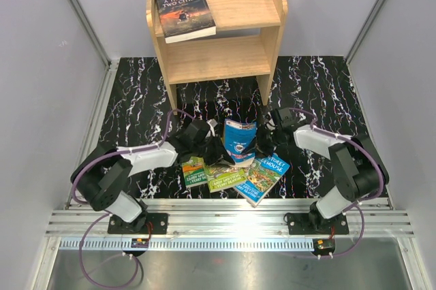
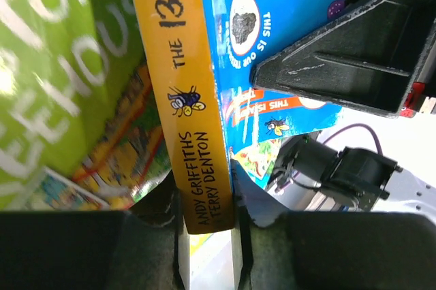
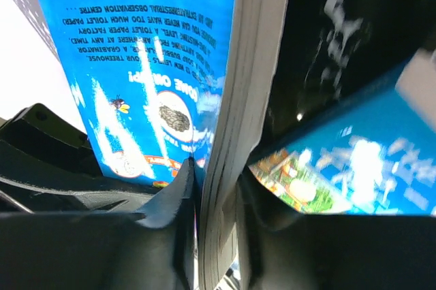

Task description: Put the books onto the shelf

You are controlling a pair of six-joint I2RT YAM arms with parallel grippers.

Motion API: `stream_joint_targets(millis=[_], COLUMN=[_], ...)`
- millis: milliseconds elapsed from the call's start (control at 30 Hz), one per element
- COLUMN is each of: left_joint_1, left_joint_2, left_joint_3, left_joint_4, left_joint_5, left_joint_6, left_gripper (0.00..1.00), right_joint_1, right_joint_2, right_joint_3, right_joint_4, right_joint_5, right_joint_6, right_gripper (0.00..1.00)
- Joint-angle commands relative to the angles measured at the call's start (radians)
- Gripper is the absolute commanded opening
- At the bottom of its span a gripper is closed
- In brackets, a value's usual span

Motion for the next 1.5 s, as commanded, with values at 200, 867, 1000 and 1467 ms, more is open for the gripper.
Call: stream_joint_targets(millis=[200,867,1000,1467], left_joint_1=[-0.021,-0.013,0.053,0.522], left_joint_2=[-0.246,-0.586,-0.6,-0.406], left_joint_3=[0.062,0.369,0.407,0.429], left_joint_4=[-0.192,-0.55,-0.481,-0.127], left_joint_5=[-0.086,-0.392,-0.358,0.063], left_joint_6=[0.148,0.418,0.424,0.234], left_gripper=[0.0,0.0,0.0,0.0], right_joint_1=[0.015,0.015,0.015,0.015], right_joint_2=[-0.271,-0.59,-0.65,-0.762], right_joint_3=[0.021,0.054,0.025,-0.044], right_joint_4=[-0.27,-0.526,-0.566,-0.615], right_joint_5=[0.173,0.262,0.274,0.282], right_joint_6=[-0.035,-0.021,-0.017,-0.003], right_gripper=[0.85,0.98,0.98,0.98])
